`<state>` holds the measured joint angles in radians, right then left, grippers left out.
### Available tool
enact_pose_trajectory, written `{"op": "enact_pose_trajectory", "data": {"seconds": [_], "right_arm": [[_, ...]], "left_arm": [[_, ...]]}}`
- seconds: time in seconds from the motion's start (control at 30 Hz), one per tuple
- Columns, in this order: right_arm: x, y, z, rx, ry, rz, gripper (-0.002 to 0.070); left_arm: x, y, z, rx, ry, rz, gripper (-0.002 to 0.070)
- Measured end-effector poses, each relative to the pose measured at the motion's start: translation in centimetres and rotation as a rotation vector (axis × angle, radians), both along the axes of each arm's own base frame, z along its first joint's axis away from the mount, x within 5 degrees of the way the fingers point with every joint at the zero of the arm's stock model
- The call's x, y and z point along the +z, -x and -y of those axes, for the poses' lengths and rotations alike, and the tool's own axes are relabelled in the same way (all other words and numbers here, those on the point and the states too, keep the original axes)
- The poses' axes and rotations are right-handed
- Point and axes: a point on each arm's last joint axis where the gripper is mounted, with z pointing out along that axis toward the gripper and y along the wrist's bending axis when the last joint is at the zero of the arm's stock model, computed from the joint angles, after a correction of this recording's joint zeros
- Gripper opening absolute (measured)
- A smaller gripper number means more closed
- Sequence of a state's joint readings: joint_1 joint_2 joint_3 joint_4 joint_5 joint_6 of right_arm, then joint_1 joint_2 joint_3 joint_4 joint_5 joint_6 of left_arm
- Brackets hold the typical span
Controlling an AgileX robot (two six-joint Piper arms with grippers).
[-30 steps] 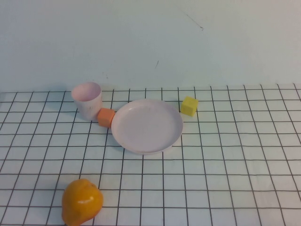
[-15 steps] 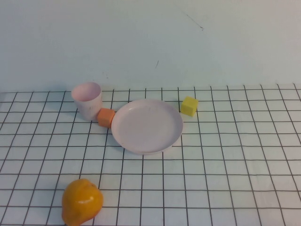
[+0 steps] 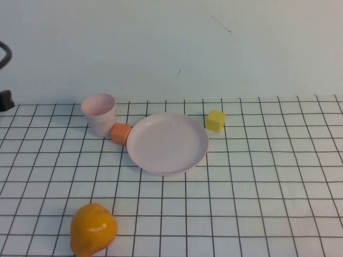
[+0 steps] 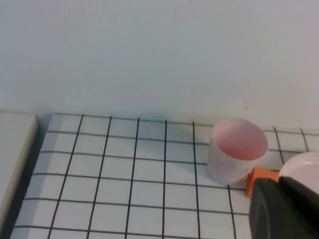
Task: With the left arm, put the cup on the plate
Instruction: Pick up the cup from the table
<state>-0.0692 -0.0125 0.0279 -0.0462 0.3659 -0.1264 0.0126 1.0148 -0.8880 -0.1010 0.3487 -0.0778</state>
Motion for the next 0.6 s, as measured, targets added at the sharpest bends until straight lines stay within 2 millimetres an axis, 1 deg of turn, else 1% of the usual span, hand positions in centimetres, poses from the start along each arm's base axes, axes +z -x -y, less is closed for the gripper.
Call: {"op": "enact_pose_trajectory", "data": {"seconds": [0.07, 0.17, 0.33, 0.4, 0.43, 0.47, 0.53, 0.6], "right_arm": [[0.0, 0.0, 0.0, 0.000, 0.000, 0.000, -0.0002], [0.0, 0.0, 0.0, 0.000, 0.000, 0.000, -0.0002], [0.0, 0.0, 0.0, 0.000, 0.000, 0.000, -0.0002], [0.0, 0.0, 0.0, 0.000, 0.000, 0.000, -0.0002], [0.0, 0.0, 0.0, 0.000, 0.000, 0.000, -0.0002], [0.0, 0.0, 0.0, 0.000, 0.000, 0.000, -0.0002], [0.0, 0.0, 0.0, 0.000, 0.000, 0.000, -0.0002], [0.0, 0.0, 0.0, 0.000, 0.000, 0.000, -0.0002]], "left_arm": [[-0.7, -1.0, 0.0, -0.004, -0.002, -0.052, -0.0002], [-1.1, -2.3, 0.1, -0.020, -0.012, -0.149, -0.0002], [-0.6, -5.3, 0.2, -0.051, -0.017, -0.274, -0.0001], [-0.3, -6.7, 0.4, -0.078, -0.019, -0.306, 0.0020], [0.0, -7.2, 0.5, -0.091, -0.015, -0.315, 0.0039], [0.0, -7.8, 0.6, -0.110, -0.011, -0.328, 0.0073], [-0.2, -9.1, 1.0, -0.150, 0.005, -0.355, 0.0161], [-0.4, -10.2, 1.4, -0.199, 0.025, -0.383, 0.0281]]}}
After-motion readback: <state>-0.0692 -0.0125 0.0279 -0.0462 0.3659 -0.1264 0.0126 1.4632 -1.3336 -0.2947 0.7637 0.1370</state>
